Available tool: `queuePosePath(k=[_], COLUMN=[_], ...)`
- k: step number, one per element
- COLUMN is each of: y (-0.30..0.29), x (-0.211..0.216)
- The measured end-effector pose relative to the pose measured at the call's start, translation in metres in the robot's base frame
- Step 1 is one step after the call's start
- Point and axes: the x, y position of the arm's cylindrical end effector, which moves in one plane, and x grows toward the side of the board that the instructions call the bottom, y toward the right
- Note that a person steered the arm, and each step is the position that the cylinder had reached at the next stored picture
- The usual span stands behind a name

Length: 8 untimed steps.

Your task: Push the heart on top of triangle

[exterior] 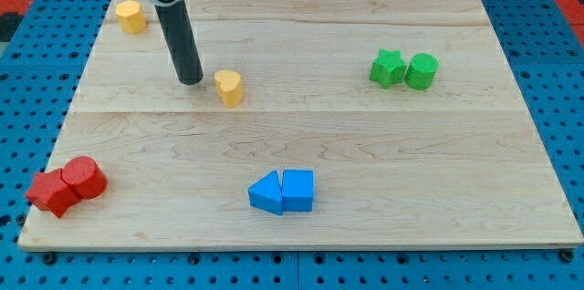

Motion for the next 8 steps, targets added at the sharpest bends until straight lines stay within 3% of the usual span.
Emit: queuePosePath(k=[1, 2, 3, 4, 5, 6, 7, 8], y=[0.038, 0.042, 0.041, 0.049, 0.088, 0.091, 0.089, 0.039], x=[0.007, 0.061, 0.062, 0.029, 0.081, 0.119, 0.131, 0.088])
